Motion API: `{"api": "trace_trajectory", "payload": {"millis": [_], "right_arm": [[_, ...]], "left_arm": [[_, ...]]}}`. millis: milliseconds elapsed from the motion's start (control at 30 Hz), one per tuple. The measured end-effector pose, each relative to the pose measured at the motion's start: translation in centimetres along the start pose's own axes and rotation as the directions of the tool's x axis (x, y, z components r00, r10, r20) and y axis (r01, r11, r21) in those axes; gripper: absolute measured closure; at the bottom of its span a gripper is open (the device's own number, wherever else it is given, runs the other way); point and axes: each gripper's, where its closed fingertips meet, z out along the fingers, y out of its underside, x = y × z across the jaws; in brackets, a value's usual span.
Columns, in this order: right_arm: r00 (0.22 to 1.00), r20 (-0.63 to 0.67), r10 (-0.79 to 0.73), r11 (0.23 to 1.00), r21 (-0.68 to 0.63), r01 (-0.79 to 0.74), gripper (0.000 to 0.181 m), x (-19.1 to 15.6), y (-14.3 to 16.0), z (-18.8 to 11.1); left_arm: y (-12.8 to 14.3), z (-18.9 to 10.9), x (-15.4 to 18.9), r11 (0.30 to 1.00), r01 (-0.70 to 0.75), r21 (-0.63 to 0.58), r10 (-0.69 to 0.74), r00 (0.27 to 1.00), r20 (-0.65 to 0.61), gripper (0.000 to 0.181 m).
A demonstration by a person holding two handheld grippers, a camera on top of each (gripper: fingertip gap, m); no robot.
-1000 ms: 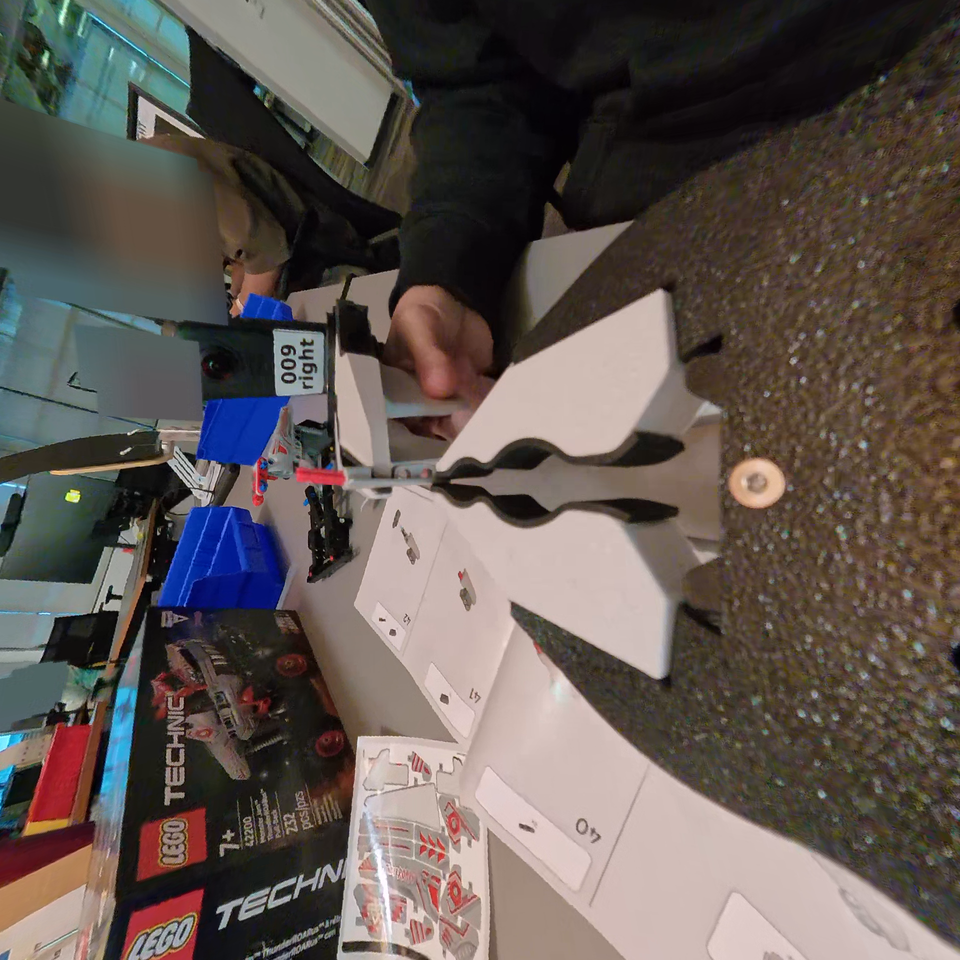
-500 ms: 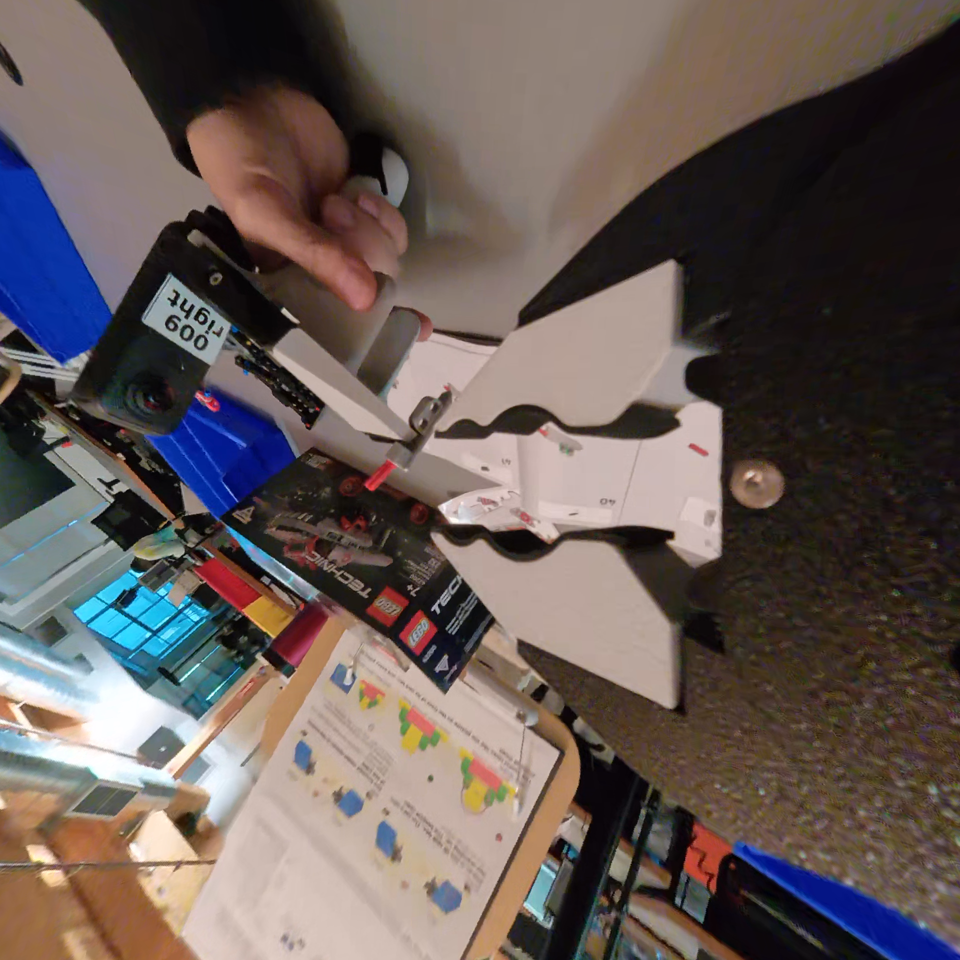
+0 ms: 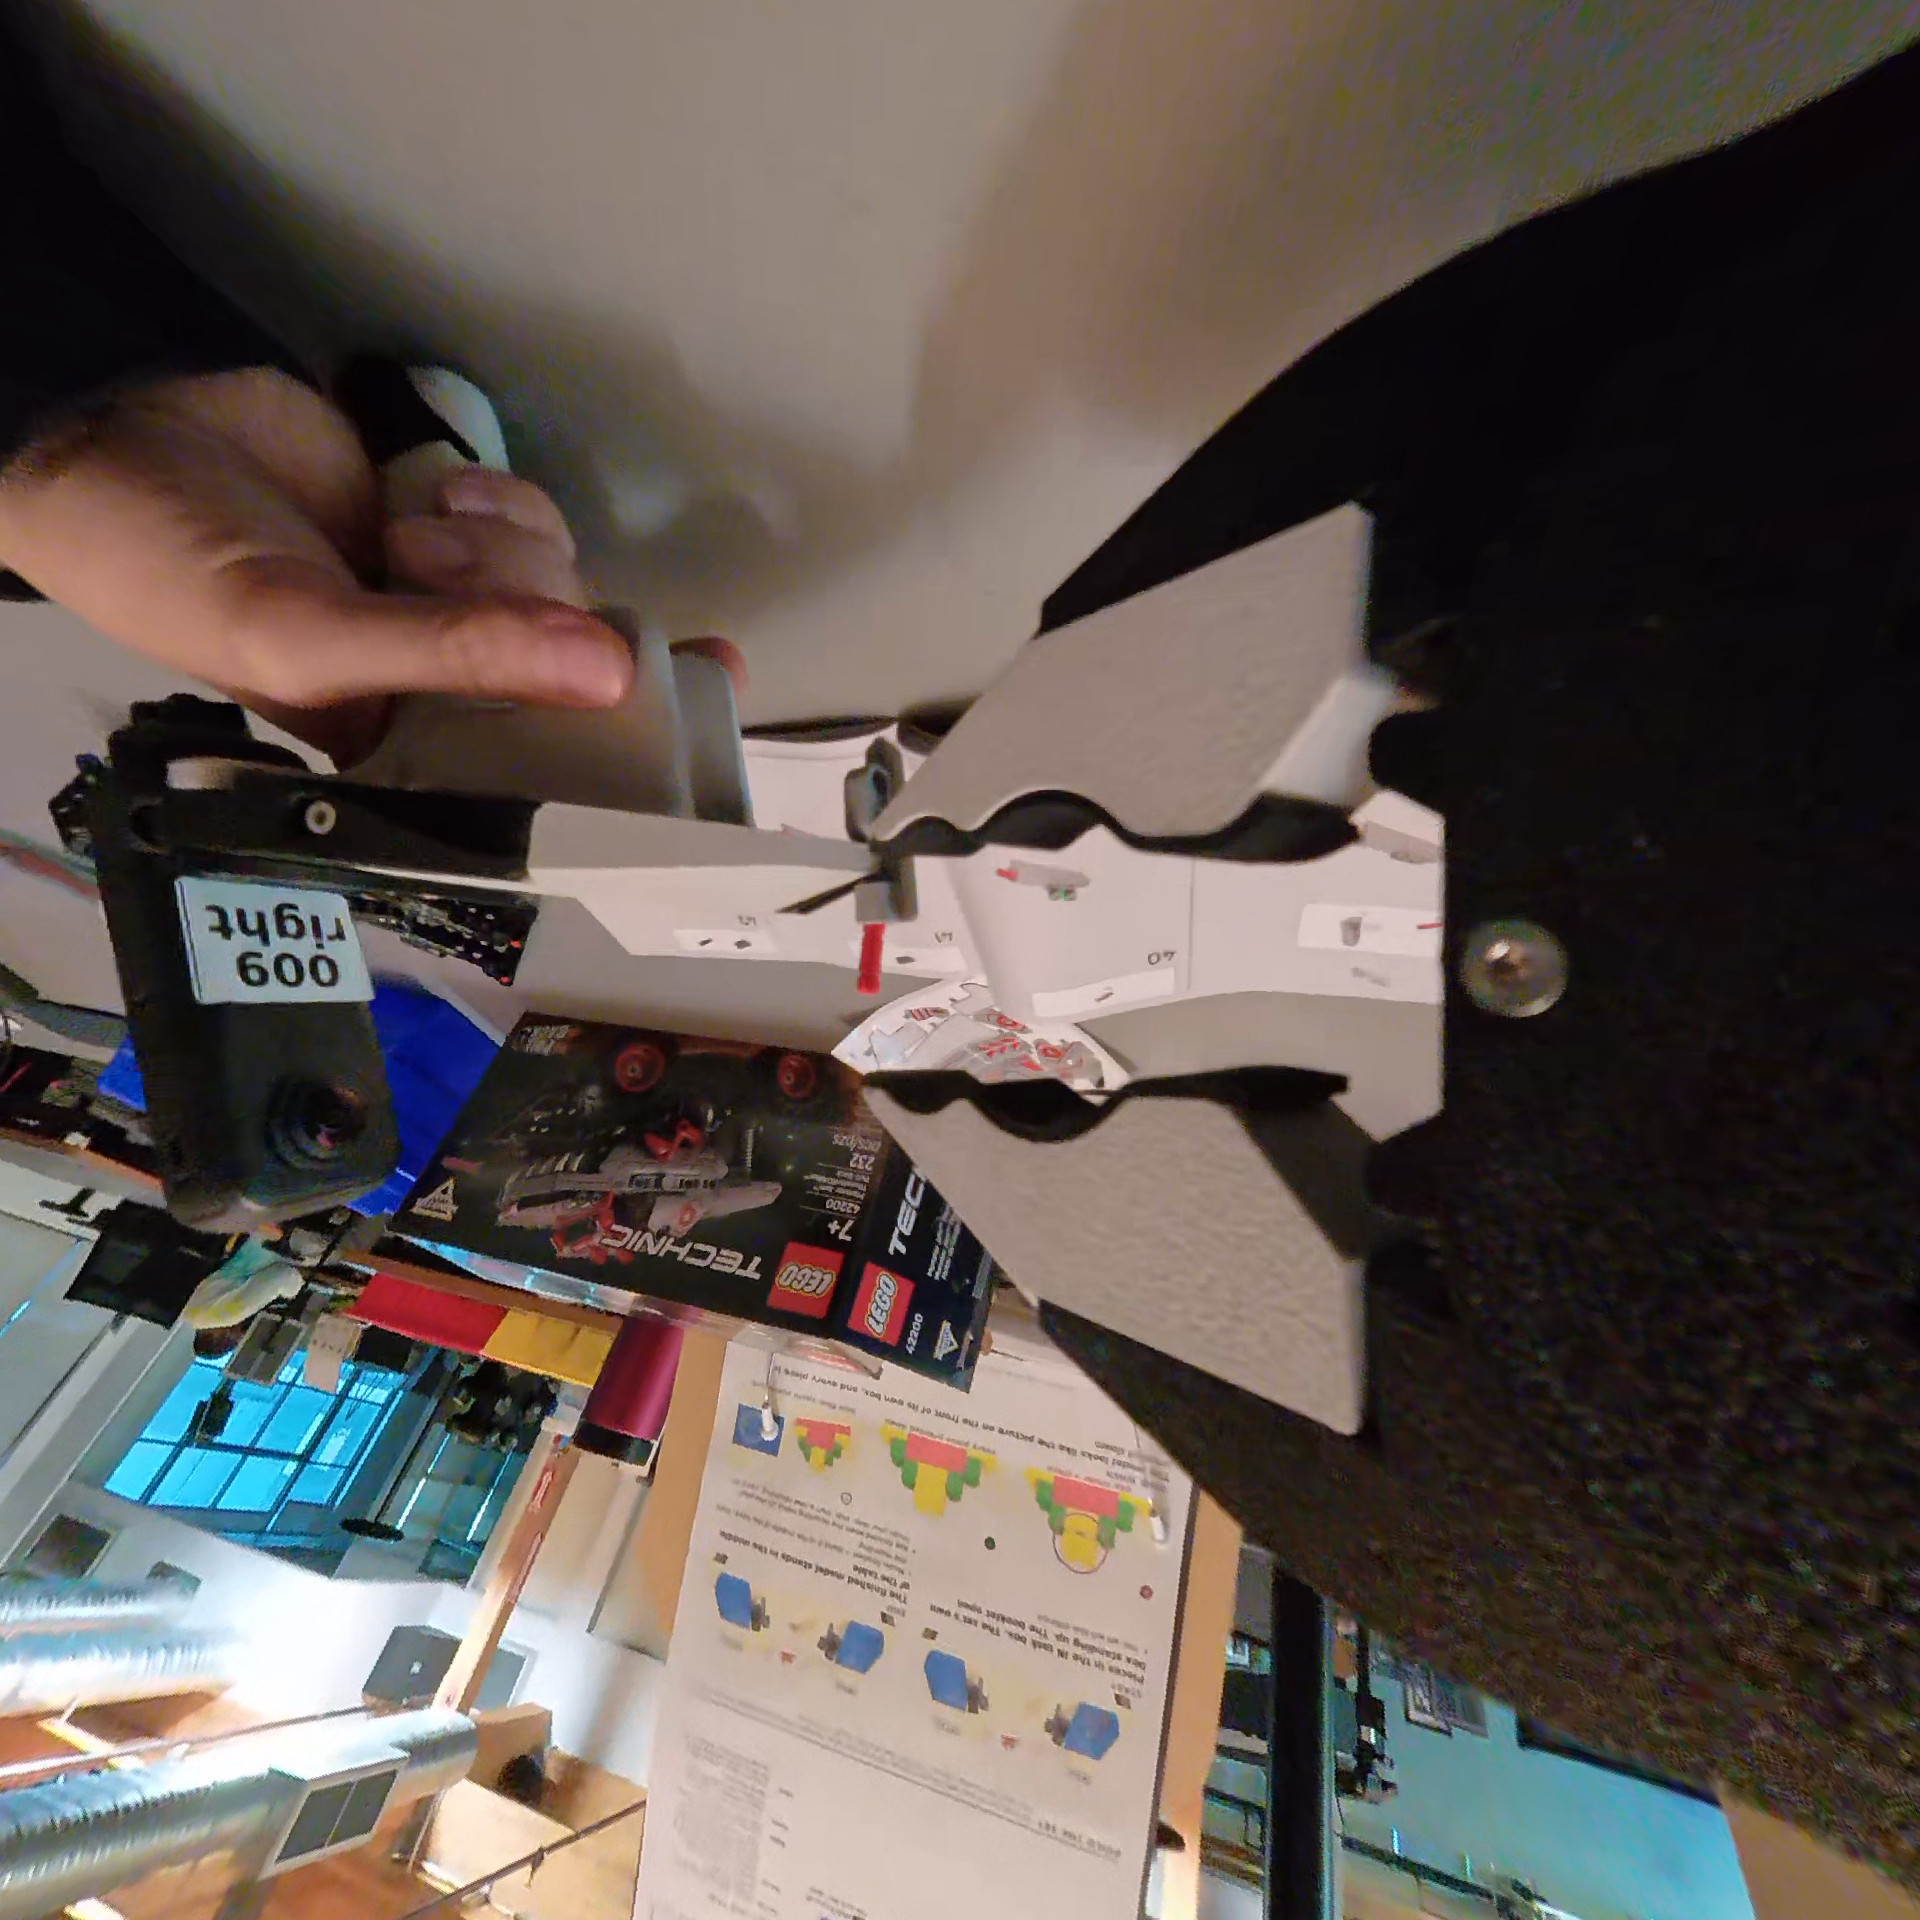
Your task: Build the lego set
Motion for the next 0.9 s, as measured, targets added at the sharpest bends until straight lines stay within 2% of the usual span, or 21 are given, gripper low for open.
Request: {"api": "trace_trajectory", "payload": {"millis": [300,600,800,900], "right_arm": [[0.998,-0.057,0.038,0.992,-0.121,-0.045,0.180,1.2,1.6,-0.6],[0.992,-0.096,0.078,0.985,-0.149,-0.092,0.181,2.1,2.0,-1.5],[0.994,-0.075,0.081,0.986,-0.143,-0.091,0.181,1.8,2.0,-1.8],[0.995,-0.070,0.075,0.985,-0.153,-0.085,0.180,1.7,2.1,-1.7]], "left_arm": [[0.7,1.7,2.3,1.000,0.013,-0.005,-0.013,0.998,-0.066,0.151],[0.9,3.0,3.0,0.990,0.121,0.066,-0.118,0.992,-0.051,0.150],[0.7,2.9,2.9,0.959,0.242,0.145,-0.235,0.970,-0.065,0.150],[0.6,2.8,2.9,0.961,0.234,0.149,-0.227,0.972,-0.062,0.149]]}}
